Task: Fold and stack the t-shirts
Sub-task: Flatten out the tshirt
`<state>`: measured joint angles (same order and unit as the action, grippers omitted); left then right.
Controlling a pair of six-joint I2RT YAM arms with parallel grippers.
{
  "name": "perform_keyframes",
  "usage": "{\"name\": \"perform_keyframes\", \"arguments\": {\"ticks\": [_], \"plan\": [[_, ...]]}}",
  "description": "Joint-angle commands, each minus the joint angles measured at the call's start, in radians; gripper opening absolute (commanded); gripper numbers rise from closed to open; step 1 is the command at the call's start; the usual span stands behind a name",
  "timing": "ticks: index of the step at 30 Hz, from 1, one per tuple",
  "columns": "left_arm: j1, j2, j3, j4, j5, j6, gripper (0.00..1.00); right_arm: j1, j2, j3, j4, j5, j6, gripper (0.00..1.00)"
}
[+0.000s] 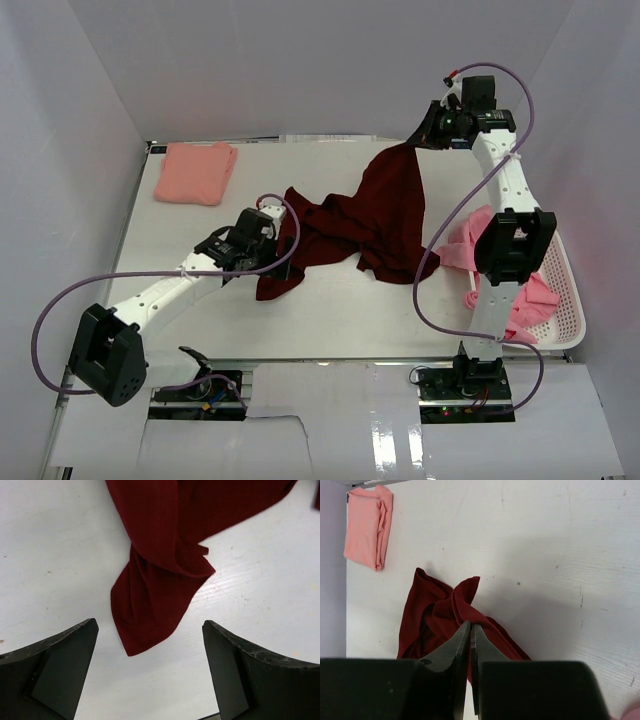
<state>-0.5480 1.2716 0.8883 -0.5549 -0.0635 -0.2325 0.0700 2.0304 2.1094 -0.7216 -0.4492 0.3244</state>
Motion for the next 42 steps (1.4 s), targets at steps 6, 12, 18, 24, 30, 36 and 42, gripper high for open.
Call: {"name": "perform_keyframes", "arguments": {"ticks": [6,12,18,24,30,36,42], "plan": [[-0.193,0.028,-0.005,-0.088,-0.197,-0.019,0.95,-0.058,0.111,0.141,0.082,-0.109,0.056,0.08],[-0.233,0.089,0.032,-0.097,-0.280,-0.016,0.95,-0.071,0.134,0.133,0.094,-0.117,0.056,0.08],[-0.228,0.230,0.178,-0.115,-0.427,-0.027,0.98,-0.099,0.096,0.066,0.125,-0.120,0.053,0.08],[-0.150,0.327,0.305,-0.097,-0.385,-0.094,0.98,-0.102,0.070,0.034,0.128,-0.131,0.044,0.08],[-0.081,0.399,0.370,-0.092,-0.325,-0.087,0.98,-0.102,0.067,0.018,0.131,-0.135,0.038,0.08],[-0.012,0.456,0.388,-0.080,-0.236,-0.084,0.48,-0.102,0.067,0.012,0.134,-0.138,0.039,0.08],[0.025,0.445,0.390,-0.103,-0.196,-0.103,0.00,-0.105,0.063,0.009,0.134,-0.131,0.038,0.08]]}}
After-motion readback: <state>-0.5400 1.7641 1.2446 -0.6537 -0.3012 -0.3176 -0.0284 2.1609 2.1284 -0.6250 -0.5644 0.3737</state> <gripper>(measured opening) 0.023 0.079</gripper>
